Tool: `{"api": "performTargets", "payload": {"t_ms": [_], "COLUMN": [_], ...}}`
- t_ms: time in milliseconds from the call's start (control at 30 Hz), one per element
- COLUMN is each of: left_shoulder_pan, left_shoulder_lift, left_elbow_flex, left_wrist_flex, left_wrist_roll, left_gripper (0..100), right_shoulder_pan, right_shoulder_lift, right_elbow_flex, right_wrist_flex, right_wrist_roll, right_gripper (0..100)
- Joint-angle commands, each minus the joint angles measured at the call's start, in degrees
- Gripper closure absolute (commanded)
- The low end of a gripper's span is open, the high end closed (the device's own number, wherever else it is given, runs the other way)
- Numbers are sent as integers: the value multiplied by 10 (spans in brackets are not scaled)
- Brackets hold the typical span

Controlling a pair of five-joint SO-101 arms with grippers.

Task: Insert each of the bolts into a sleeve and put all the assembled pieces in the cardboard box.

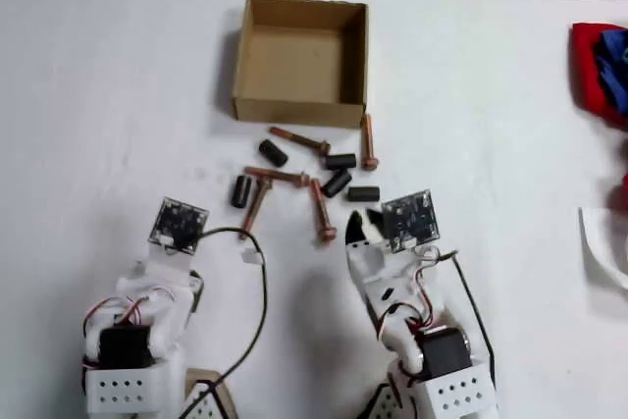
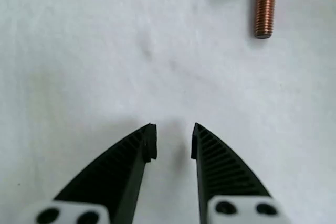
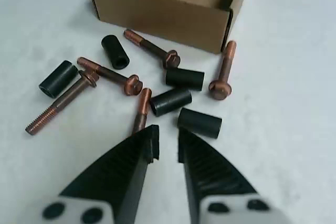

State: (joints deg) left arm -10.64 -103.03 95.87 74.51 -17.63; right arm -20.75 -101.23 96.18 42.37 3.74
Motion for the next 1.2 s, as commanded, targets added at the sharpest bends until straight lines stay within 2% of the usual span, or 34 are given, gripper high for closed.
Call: {"api": "performTargets", "payload": {"t_ms": [0,133,367,467,600,700,833,933,1067,1167], "left_shoulder_pan": [3,3,3,3,3,3,3,3,3,3], "left_shoulder_lift": [-16,-16,-16,-16,-16,-16,-16,-16,-16,-16], "left_elbow_flex": [12,12,12,12,12,12,12,12,12,12], "left_wrist_flex": [-8,-8,-8,-8,-8,-8,-8,-8,-8,-8], "left_wrist_roll": [-4,-4,-4,-4,-4,-4,-4,-4,-4,-4], "left_gripper": [868,868,868,868,868,868,868,868,868,868], "right_shoulder_pan": [10,51,58,74,116,132,120,110,111,109], "right_shoulder_lift": [-11,-8,10,75,236,393,602,724,817,845], "right_elbow_flex": [-44,-115,-265,-326,-419,-524,-656,-711,-770,-801], "right_wrist_flex": [-56,-122,-117,-102,-58,34,229,327,438,481], "right_wrist_roll": [18,24,109,113,113,113,113,116,117,117], "right_gripper": [850,881,977,974,974,974,972,971,971,949]}}
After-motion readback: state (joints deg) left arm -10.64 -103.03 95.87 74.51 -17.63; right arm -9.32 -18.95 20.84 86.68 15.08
